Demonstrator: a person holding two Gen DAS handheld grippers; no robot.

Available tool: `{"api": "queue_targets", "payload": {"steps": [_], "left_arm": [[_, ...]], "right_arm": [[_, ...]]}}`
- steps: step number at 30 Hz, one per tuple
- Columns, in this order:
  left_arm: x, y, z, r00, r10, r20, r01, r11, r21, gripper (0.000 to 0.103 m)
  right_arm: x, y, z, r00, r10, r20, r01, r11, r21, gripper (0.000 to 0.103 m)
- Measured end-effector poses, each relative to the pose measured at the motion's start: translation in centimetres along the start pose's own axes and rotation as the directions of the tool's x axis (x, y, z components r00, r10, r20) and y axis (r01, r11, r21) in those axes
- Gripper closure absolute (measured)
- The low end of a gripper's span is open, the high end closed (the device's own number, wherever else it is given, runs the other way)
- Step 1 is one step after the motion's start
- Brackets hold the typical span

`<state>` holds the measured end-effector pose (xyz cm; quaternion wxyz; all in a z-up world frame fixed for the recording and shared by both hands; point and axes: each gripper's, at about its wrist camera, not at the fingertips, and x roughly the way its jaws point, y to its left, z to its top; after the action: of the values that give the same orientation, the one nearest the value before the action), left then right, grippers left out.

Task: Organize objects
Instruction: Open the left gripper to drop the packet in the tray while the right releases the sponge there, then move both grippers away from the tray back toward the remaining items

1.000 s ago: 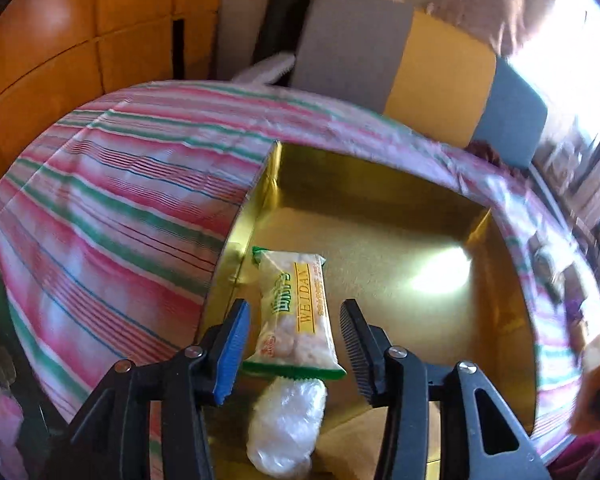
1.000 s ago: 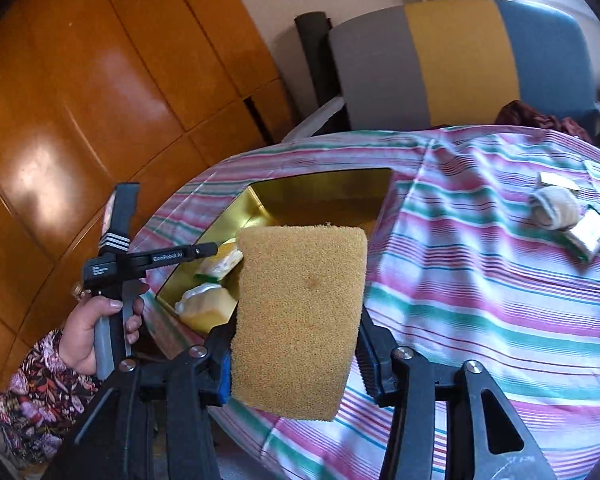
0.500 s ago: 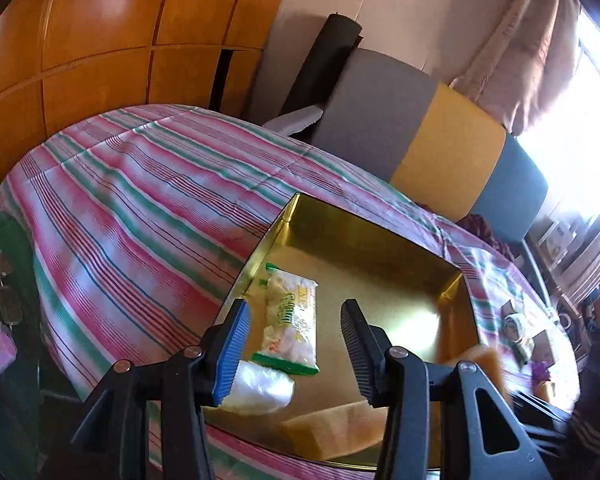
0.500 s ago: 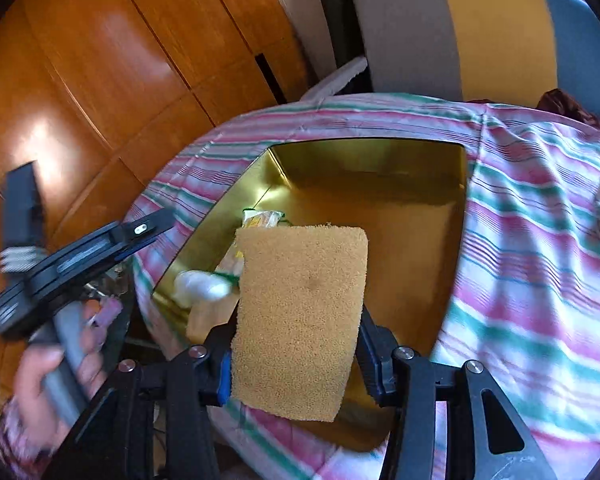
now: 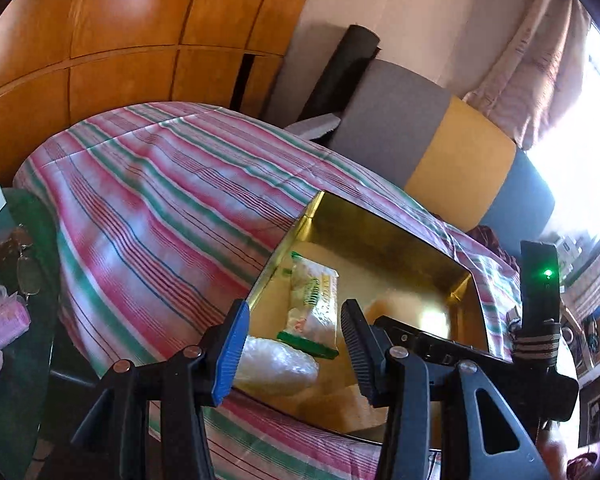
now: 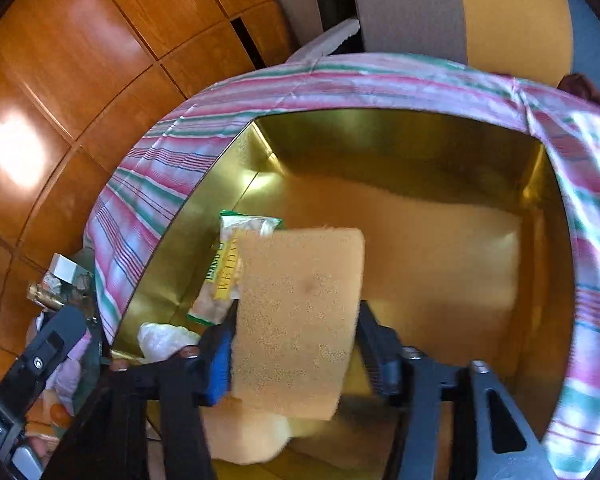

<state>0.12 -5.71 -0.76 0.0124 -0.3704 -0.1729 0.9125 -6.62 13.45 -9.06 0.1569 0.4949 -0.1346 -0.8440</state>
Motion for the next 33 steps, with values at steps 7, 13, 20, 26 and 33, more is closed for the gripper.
{"api": "queue_targets", "payload": {"steps": [7, 13, 20, 26, 33], "left_arm": [[0.1, 0.0, -0.3, 1.000, -0.007, -0.011, 0.007, 1.000, -0.013, 0.055], [0.1, -0.9, -1.0, 0.999, -0.031, -0.020, 0.031, 0.999, 0.023, 0.055], [0.2, -2.3, -1.7, 0.996, -0.086, -0.033, 0.088, 0.995, 0.057, 0.055], [0.5, -4.3, -2.9, 0.988, -0.131, -0.076, 0.140, 0.983, 0.121, 0.055], [-0.6, -7.4, -4.7, 0.973, -0.208, -0.104, 0.227, 0.944, 0.240, 0.054]], "right_arm": [[-2.1, -0.2, -0.4, 0.997, 0.043, 0.059, -0.044, 0.999, 0.029, 0.025], [-4.0, -0.2, -1.0, 0.996, 0.033, 0.087, -0.032, 0.999, -0.006, 0.025], [-7.3, -0.8, -2.0, 0.993, -0.016, 0.120, 0.025, 0.997, -0.068, 0.025], [-11.1, -4.7, -3.1, 0.985, -0.081, 0.149, 0.084, 0.996, -0.014, 0.024], [-16.0, -11.5, -5.3, 0.964, -0.207, 0.167, 0.201, 0.978, 0.053, 0.022]]}}
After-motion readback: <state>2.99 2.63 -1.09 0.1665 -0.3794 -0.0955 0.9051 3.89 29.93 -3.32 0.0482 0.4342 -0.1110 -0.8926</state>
